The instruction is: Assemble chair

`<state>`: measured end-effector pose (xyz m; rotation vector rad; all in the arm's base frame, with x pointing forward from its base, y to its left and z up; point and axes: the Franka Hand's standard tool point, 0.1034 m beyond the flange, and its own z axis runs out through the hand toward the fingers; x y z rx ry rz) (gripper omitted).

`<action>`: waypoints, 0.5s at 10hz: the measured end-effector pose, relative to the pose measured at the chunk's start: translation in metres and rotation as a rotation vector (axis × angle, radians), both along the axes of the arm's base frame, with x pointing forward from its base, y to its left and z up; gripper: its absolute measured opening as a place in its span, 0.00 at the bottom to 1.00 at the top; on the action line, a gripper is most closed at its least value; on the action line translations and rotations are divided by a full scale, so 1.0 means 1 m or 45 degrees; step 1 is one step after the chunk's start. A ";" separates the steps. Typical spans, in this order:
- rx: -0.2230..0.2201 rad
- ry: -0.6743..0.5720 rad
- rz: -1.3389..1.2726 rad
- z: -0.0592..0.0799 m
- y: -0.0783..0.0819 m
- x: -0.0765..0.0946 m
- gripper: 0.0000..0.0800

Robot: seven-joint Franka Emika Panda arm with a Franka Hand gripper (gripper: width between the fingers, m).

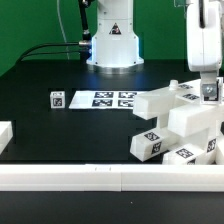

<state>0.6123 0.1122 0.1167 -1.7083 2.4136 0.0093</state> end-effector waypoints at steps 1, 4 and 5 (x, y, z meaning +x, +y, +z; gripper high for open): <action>-0.005 -0.004 0.037 0.000 0.000 0.000 0.56; -0.051 -0.008 0.492 0.003 0.003 -0.001 0.78; -0.079 -0.017 0.696 0.003 0.004 -0.002 0.81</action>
Offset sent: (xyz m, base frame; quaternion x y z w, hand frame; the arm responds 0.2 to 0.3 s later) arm 0.0034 0.0040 0.0094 -0.0511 -0.0033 -0.4020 0.9142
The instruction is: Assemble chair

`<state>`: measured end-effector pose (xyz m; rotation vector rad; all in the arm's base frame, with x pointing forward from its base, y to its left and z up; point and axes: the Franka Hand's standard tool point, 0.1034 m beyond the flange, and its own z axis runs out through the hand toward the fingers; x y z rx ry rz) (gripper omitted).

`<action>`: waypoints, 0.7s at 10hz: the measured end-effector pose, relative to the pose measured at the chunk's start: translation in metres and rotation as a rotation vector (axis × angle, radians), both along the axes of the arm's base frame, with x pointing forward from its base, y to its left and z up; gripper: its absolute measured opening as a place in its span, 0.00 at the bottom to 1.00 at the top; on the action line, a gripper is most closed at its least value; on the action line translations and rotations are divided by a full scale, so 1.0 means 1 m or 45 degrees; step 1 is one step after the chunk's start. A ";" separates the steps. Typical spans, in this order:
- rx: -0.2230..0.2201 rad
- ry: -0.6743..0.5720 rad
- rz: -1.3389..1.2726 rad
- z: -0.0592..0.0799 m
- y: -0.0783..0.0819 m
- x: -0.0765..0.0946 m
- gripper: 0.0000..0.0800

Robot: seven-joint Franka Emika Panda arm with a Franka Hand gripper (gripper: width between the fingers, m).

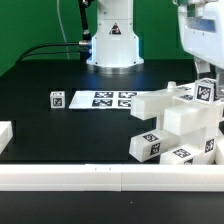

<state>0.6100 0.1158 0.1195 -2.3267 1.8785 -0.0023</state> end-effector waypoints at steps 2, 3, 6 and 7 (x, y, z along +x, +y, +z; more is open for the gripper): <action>-0.048 0.007 0.321 0.001 0.003 -0.002 0.81; -0.056 -0.003 0.420 0.001 0.002 -0.003 0.81; -0.176 -0.047 0.958 0.000 -0.005 -0.001 0.81; -0.182 -0.052 1.002 -0.001 -0.008 -0.001 0.81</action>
Offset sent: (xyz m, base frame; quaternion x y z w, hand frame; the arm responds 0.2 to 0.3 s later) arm 0.0000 0.0000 0.0000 0.0000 0.0000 -0.1938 0.9810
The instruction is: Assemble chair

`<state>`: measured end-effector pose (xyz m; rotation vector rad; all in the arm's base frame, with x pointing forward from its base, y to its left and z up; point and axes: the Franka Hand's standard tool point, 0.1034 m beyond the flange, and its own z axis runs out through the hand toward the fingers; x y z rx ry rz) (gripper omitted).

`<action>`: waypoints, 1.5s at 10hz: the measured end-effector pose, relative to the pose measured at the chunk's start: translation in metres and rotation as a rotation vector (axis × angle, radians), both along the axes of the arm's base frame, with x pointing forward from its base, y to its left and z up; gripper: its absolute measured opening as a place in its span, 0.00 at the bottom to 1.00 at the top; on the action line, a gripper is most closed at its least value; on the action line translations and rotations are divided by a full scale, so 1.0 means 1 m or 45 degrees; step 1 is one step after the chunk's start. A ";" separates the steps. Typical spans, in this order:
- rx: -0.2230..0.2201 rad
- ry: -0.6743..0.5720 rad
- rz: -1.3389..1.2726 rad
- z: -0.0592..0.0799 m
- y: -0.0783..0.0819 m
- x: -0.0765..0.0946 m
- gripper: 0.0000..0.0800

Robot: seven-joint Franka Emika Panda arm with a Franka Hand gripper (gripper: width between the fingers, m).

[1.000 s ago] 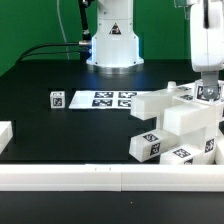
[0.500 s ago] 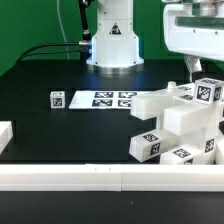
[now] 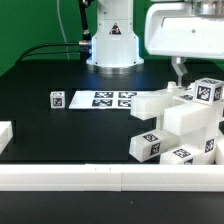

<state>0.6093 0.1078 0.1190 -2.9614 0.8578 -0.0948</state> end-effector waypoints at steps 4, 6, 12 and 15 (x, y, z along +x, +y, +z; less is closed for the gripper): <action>0.024 0.009 -0.182 0.000 0.003 0.000 0.45; 0.037 0.015 -0.344 0.000 0.003 0.000 0.35; 0.187 -0.049 -1.315 0.000 0.007 0.008 0.35; 0.248 -0.018 -1.532 0.001 0.010 0.008 0.35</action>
Offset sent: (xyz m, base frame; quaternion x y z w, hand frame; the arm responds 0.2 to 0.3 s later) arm 0.0000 0.0000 0.0000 0.0000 0.0000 0.1938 0.9810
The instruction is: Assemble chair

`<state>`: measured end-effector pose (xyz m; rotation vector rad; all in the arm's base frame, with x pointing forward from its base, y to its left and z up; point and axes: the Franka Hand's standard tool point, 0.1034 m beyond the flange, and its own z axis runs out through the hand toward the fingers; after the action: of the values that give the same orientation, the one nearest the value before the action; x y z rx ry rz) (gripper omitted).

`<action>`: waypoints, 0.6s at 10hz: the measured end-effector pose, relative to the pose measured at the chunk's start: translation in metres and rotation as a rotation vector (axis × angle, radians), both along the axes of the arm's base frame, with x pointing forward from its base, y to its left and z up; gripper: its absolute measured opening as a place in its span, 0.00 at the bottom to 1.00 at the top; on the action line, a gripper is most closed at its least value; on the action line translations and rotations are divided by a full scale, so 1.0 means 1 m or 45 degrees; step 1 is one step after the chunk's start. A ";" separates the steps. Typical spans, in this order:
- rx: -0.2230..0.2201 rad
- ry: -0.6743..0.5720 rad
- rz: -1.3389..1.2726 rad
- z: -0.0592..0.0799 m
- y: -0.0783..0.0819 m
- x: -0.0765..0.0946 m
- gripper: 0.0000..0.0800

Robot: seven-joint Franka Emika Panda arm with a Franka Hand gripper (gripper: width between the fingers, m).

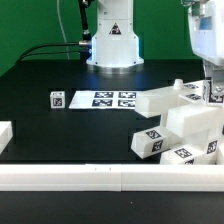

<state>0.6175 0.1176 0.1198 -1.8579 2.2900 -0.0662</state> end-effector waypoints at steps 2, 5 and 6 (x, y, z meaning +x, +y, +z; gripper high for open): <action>0.096 0.006 -0.302 -0.002 -0.006 0.001 0.35; 0.168 0.014 -0.436 -0.002 -0.007 0.000 0.36; 0.178 0.014 -0.440 -0.002 -0.007 0.000 0.36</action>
Offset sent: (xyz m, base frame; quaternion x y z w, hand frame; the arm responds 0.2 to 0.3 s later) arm -0.0064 -0.0139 0.0025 0.0124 0.0034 0.2766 0.9609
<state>0.6174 0.1105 0.1177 -1.3853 2.5261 0.0537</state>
